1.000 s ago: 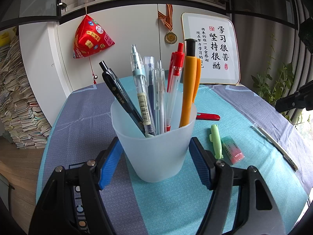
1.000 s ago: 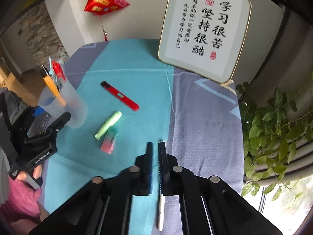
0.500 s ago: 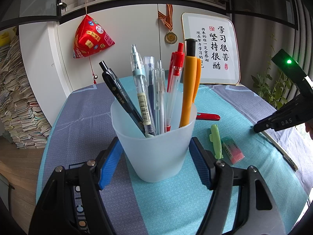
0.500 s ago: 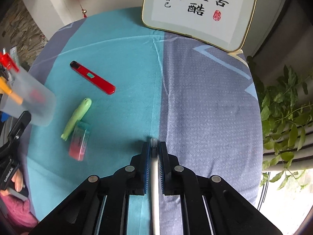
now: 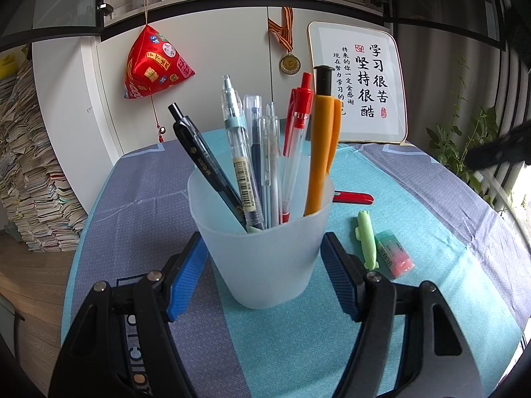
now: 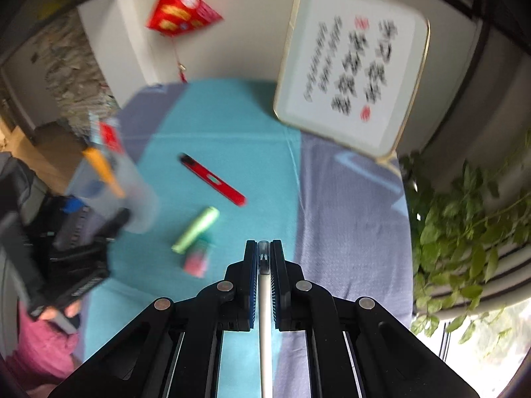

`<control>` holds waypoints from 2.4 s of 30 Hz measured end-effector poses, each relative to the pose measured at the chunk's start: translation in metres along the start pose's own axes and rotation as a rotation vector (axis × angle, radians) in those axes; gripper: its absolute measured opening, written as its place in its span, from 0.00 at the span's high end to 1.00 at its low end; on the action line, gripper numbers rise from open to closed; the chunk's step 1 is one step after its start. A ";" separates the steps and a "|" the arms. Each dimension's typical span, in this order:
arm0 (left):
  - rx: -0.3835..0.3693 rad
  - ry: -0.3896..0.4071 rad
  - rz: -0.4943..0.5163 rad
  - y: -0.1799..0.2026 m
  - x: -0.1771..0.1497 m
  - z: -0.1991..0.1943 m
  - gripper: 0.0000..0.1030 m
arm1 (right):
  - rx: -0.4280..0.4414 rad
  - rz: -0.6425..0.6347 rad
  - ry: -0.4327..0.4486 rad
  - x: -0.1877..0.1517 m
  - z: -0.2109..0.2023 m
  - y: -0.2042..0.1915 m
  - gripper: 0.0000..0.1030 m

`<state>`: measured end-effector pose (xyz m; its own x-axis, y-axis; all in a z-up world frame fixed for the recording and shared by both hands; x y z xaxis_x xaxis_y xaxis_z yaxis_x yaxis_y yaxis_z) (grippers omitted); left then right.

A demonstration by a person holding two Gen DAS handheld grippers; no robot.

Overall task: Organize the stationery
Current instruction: 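Carry the white pen with the right tool and drop it into the cup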

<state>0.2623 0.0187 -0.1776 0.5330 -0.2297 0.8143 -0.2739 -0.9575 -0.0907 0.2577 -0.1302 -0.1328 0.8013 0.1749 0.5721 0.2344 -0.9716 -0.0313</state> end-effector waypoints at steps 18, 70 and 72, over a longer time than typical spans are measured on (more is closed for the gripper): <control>-0.001 0.000 0.000 0.000 0.000 0.000 0.33 | 0.139 -0.069 0.174 0.035 -0.062 -0.068 0.94; 0.001 -0.002 0.001 0.000 0.000 0.001 0.33 | 0.419 -0.049 0.537 0.127 -0.031 -0.139 0.94; 0.001 -0.002 0.001 0.000 -0.001 0.001 0.33 | 0.416 -0.055 0.536 0.120 -0.039 -0.134 0.94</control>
<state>0.2629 0.0185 -0.1789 0.5346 -0.2310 0.8129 -0.2740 -0.9573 -0.0919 0.3004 0.0151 -0.0281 0.4240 0.0147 0.9056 0.5451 -0.8026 -0.2422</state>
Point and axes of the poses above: each gripper's, at about its wrist camera, not at the fingertips, and z roughly the way its jaws point, y to its right, x to its top, the point moved 10 cm from there along z, roughly the way its jaws point, and after that the axes turned 3 degrees about z, right-handed, at the moved point
